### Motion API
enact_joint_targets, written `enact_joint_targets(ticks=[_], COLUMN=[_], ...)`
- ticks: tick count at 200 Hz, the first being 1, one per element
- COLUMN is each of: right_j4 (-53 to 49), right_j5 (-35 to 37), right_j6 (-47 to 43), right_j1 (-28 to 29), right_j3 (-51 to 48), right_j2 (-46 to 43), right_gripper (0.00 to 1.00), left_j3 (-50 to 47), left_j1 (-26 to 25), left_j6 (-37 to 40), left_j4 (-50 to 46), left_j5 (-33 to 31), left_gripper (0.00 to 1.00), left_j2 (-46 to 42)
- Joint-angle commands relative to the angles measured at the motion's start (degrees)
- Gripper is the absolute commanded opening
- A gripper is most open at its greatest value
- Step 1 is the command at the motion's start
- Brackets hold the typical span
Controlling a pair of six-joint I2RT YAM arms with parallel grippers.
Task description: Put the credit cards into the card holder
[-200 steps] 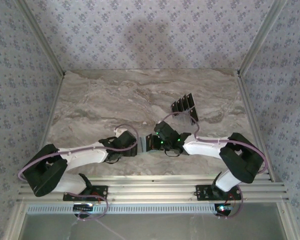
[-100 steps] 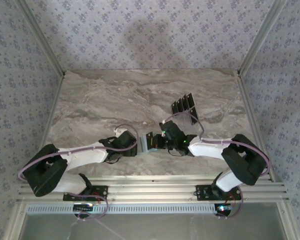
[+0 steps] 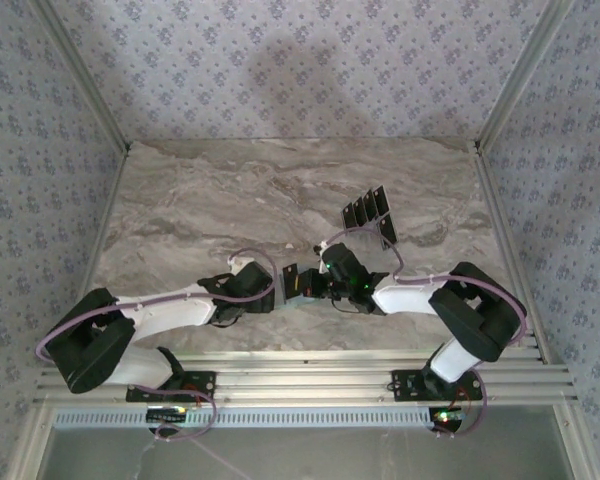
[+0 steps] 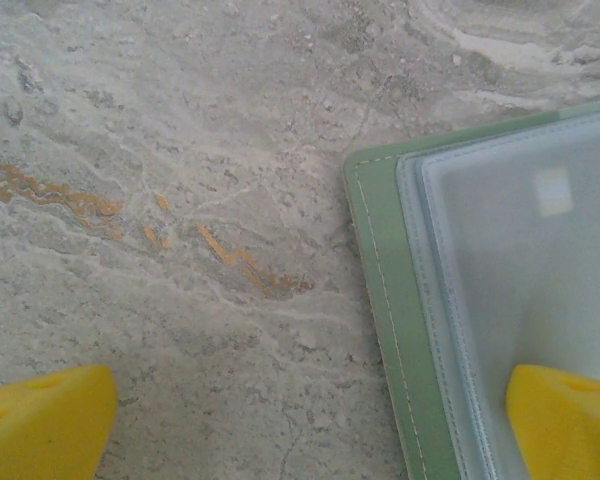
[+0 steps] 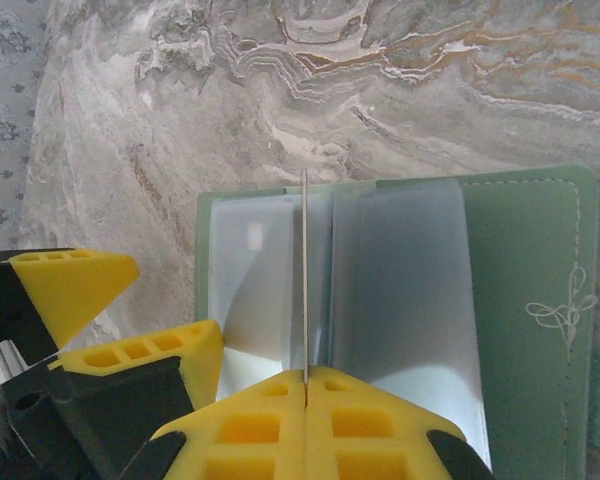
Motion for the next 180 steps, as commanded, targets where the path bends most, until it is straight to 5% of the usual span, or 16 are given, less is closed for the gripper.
enact_joint_targets(ticks=[1, 180], right_j4=[2.3, 11.3], right_j5=[-0.8, -4.3], right_j6=[1.3, 6.3], right_j1=[0.0, 0.1], right_j3=[-1.0, -4.3], right_j2=[1.4, 3.7], right_gripper=[0.0, 0.0], left_j3=[-1.0, -1.1], left_j1=[0.3, 0.3], left_j6=[0.0, 0.0], left_j4=[-2.9, -2.8], left_j5=[-1.4, -1.4], left_gripper=[1.0, 1.0], left_j2=[0.2, 0.3])
